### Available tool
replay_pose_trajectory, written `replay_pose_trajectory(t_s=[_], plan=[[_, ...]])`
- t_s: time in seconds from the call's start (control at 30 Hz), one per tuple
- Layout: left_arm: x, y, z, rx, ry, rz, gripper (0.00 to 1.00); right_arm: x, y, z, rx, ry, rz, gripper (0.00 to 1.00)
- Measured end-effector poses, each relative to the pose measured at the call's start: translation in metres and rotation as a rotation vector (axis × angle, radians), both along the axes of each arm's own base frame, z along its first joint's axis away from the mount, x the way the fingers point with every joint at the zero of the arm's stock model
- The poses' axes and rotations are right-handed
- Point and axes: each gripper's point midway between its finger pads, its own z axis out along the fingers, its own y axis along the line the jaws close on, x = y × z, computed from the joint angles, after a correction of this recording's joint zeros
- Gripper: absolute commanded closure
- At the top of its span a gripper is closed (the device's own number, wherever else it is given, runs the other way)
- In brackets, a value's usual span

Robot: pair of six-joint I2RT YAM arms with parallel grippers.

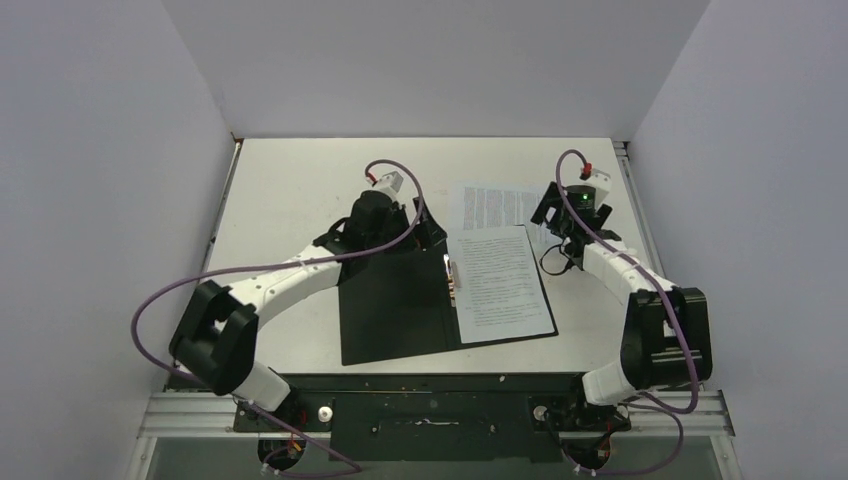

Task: Put the files into the folder

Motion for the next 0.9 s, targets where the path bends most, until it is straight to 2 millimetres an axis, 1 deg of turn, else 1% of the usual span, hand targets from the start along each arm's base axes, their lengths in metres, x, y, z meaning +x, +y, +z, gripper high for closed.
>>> replay_pose_trajectory(t_s=[0.07,0.17,0.23,0.3,0.47,0.53,0.63,0.73,0.9], plan=[[0.019,-0.012,-0.003,0.003,0.006,-0.003,0.03,0.007,-0.010,-0.013,0.030,0.013,-0.035,0.05],[0.044,-0.026,-0.008,0.006,0.014,-0.015,0.03,0.014,-0.019,-0.033,0.059,0.049,-0.066,0.05],[0.060,-0.034,-0.015,0.006,0.020,-0.020,0.03,0.020,-0.024,-0.047,0.081,0.070,-0.083,0.06],[0.075,-0.038,-0.024,0.012,0.030,-0.023,0.03,0.024,-0.025,-0.057,0.094,0.086,-0.085,0.06],[0.115,-0.049,-0.041,0.014,0.050,-0.038,0.03,0.039,-0.027,-0.073,0.126,0.099,-0.081,0.06],[0.130,-0.054,-0.047,0.011,0.057,-0.048,0.03,0.044,-0.031,-0.078,0.142,0.100,-0.086,0.06],[0.147,-0.060,-0.056,0.013,0.065,-0.065,0.03,0.051,-0.032,-0.084,0.167,0.103,-0.079,0.06],[0.160,-0.066,-0.068,0.012,0.079,-0.078,0.03,0.060,-0.033,-0.087,0.183,0.095,-0.072,0.06],[0.167,-0.071,-0.102,0.042,0.137,-0.094,0.03,0.071,-0.025,-0.086,0.222,0.071,-0.038,0.06]])
